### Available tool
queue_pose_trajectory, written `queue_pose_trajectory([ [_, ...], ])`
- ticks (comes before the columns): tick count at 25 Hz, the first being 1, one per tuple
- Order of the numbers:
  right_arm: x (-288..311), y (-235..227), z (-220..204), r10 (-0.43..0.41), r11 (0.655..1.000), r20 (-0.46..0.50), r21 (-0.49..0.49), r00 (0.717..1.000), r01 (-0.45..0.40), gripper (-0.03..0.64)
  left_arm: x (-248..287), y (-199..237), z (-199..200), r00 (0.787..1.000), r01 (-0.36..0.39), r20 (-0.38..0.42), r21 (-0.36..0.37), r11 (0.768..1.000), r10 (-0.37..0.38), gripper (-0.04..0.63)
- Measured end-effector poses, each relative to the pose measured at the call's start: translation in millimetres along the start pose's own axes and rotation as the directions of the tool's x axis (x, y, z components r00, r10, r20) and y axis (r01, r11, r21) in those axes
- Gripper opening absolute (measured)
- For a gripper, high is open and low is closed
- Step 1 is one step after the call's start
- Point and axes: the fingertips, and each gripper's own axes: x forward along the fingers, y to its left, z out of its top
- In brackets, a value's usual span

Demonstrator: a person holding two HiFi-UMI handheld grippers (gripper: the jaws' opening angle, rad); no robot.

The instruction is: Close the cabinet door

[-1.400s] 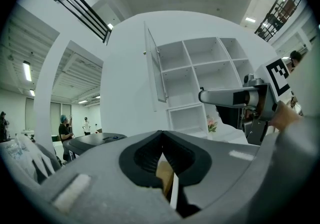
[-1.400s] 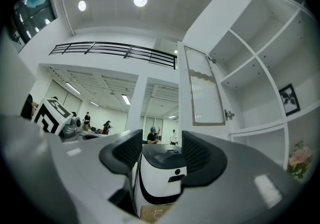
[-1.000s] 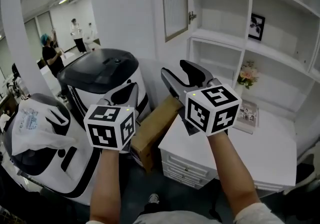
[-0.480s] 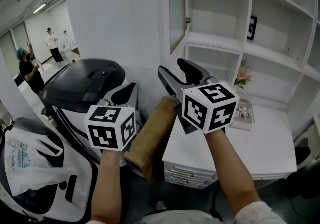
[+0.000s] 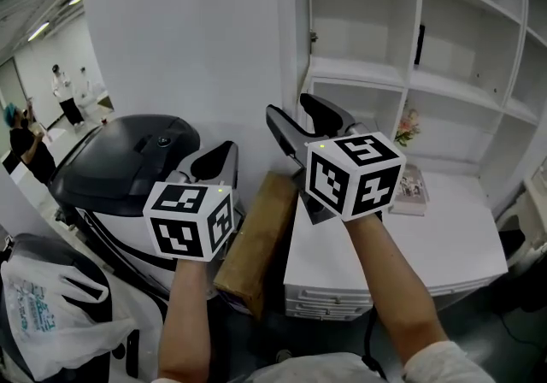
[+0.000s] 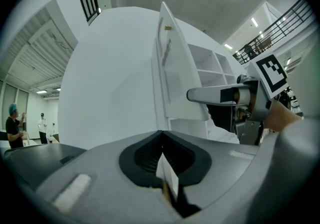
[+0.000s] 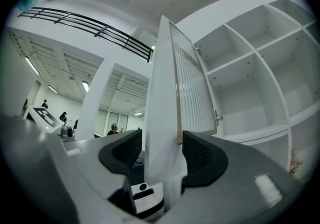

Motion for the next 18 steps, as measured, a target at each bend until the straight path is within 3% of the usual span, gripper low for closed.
queue_pose_trajectory([
  [5,9,1,-1,-0.037,0.999,-0.005,-0.031,0.999,0.037,0.234,9,5,5,0.999,0.035,0.027,-0.002,0.999,-0.035,-0.003],
  [7,10,-2,-2,-0.053,0.998,-0.012,-0.041,0.999,0.052,0.201,15,3,7,0.998,0.054,0.032,-0.001,0.999,-0.054,-0.003],
  [18,3,-7,0,-0.07,0.996,-0.002,-0.049,0.998,0.07,0.204,34,-16,14,0.988,0.143,0.058,0.005,0.99,-0.143,-0.003],
])
